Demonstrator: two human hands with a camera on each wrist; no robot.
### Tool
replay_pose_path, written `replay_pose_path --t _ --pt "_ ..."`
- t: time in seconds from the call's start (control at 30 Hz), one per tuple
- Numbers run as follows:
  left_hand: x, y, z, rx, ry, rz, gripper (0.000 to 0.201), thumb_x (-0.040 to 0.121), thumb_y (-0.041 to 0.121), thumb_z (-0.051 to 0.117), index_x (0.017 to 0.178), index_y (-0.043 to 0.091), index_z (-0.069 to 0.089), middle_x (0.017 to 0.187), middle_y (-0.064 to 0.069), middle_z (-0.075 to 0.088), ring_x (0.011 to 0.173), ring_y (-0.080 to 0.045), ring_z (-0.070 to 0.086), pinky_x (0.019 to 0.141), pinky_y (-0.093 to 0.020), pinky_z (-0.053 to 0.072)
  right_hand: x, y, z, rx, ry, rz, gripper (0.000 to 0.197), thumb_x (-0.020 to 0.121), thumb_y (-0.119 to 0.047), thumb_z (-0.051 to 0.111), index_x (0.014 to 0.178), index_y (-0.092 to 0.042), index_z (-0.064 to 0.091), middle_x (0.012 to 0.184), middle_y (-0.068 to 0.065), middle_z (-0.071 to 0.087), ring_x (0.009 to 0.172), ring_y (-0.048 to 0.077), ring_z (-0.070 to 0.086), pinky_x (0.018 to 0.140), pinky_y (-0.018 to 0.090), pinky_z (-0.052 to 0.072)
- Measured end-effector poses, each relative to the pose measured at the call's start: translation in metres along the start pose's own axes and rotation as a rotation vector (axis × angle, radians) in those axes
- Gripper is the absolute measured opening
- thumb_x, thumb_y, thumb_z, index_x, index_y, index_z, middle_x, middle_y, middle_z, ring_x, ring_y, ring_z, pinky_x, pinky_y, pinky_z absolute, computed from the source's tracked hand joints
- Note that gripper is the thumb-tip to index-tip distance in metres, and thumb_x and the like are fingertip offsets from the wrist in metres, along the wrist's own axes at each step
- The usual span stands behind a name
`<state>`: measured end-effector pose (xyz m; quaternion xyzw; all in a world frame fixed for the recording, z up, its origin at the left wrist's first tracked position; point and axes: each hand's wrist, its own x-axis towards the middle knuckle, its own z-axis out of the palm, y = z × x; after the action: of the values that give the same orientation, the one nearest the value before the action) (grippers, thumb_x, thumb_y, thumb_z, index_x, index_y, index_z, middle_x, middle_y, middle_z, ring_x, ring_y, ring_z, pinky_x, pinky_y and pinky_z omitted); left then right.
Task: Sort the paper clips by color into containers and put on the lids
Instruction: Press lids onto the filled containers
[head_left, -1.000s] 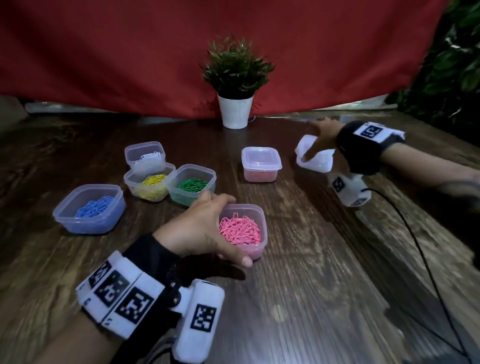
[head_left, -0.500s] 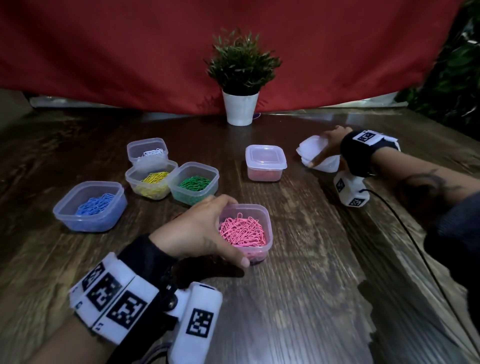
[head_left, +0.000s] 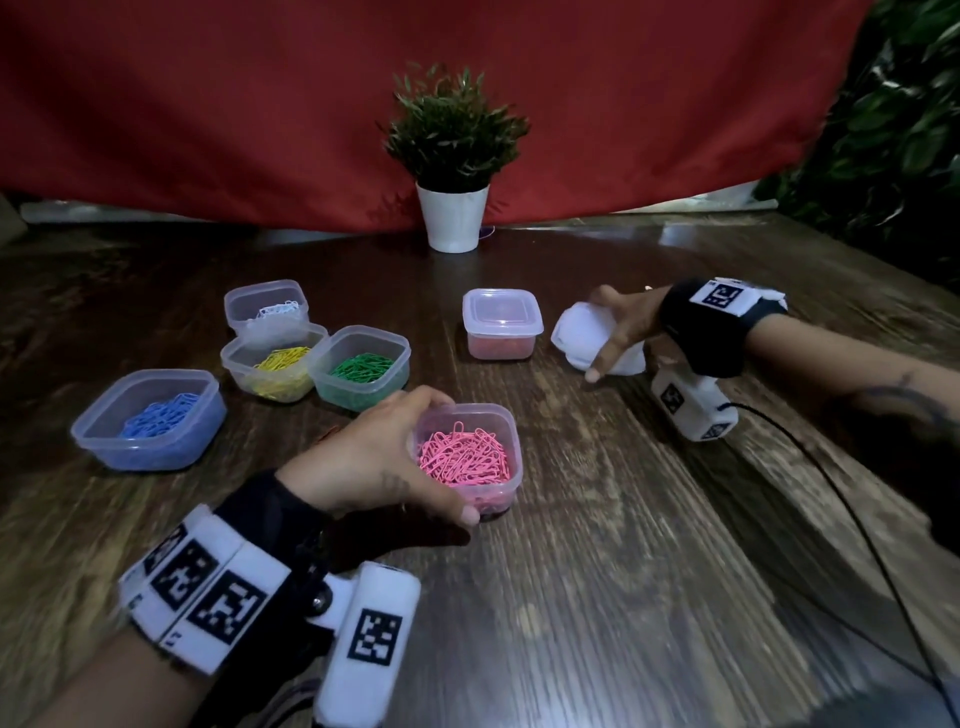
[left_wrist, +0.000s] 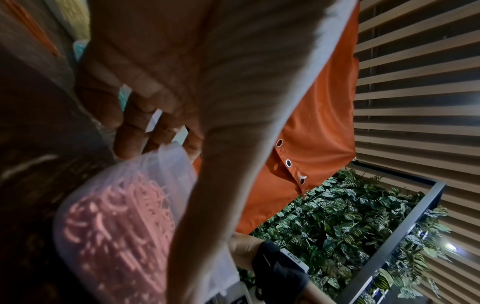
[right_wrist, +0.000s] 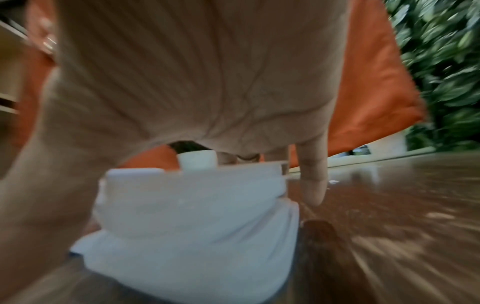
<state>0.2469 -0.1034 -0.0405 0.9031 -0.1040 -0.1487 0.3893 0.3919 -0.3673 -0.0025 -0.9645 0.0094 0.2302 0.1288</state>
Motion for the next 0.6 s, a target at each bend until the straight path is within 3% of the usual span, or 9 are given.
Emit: replay_pose_path --t 0.07,0.13,0.23,0.33,0.4,0.5,0.6 --pt "-0.001 -0.001 0.002 0.001 0.012 0.003 0.098 0.020 0.056 0.083 0.110 0.035 0.049 0.115 0.009 0.056 0.105 -0.008 0.056 0.095 -0.037 0.048 -0.017 0.002 0.008 0.017 -0.035 -0.039 0.105 0.057 -0.038 0.086 0.139 -0.032 0.021 0.139 0.002 0.035 0.126 0.026 0.037 0.095 0.044 0.043" --pt "-0.002 0.000 0.004 0.009 0.014 0.015 0.097 0.020 0.057 0.083 0.108 0.035 0.049 0.114 0.008 0.057 0.103 -0.009 0.057 0.093 -0.037 0.049 -0.037 0.002 0.018 0.032 -0.053 -0.077 0.095 0.063 -0.035 0.083 0.139 -0.024 0.026 0.134 -0.002 0.038 0.120 0.019 0.038 0.091 0.035 0.040" --pt "-0.004 0.002 0.005 0.020 -0.003 0.022 0.099 0.020 0.057 0.082 0.110 0.034 0.048 0.115 0.008 0.055 0.104 -0.008 0.056 0.094 -0.035 0.048 -0.059 0.000 0.033 0.033 -0.031 -0.172 0.076 0.067 -0.035 0.079 0.128 -0.017 0.037 0.126 -0.003 0.045 0.116 0.014 0.043 0.087 0.028 0.037" --pt "-0.007 0.003 0.003 -0.003 -0.063 0.014 0.105 0.022 0.052 0.084 0.117 0.033 0.045 0.118 0.010 0.053 0.109 -0.008 0.053 0.093 -0.033 0.048 -0.074 -0.002 0.029 0.138 0.175 -0.270 0.088 0.063 -0.037 0.081 0.134 -0.012 0.035 0.131 -0.001 0.043 0.120 0.017 0.043 0.099 0.030 0.039" --pt "-0.008 0.003 0.003 -0.074 -0.113 0.011 0.101 0.028 0.042 0.089 0.118 0.032 0.045 0.117 0.007 0.056 0.106 -0.009 0.056 0.079 -0.029 0.053 -0.077 0.002 0.019 0.318 0.249 -0.285 0.094 0.057 -0.039 0.082 0.134 -0.012 0.034 0.130 0.000 0.046 0.114 0.016 0.048 0.097 0.034 0.044" --pt "-0.008 0.003 0.005 -0.182 -0.142 0.001 0.087 0.040 0.023 0.091 0.114 0.029 0.047 0.111 0.004 0.062 0.097 -0.010 0.062 0.059 -0.019 0.049 -0.074 0.006 0.016 0.302 0.234 -0.251 0.090 0.059 -0.036 0.083 0.132 -0.013 0.035 0.123 -0.001 0.048 0.107 0.015 0.050 0.083 0.027 0.046" --pt "-0.006 0.002 0.006 -0.191 -0.132 0.007 0.084 0.041 0.024 0.089 0.113 0.030 0.046 0.110 0.006 0.062 0.101 -0.010 0.062 0.060 -0.018 0.048 -0.067 0.008 0.031 0.182 0.138 -0.203 0.091 0.060 -0.033 0.085 0.134 -0.016 0.034 0.124 -0.002 0.047 0.112 0.017 0.047 0.095 0.033 0.042"
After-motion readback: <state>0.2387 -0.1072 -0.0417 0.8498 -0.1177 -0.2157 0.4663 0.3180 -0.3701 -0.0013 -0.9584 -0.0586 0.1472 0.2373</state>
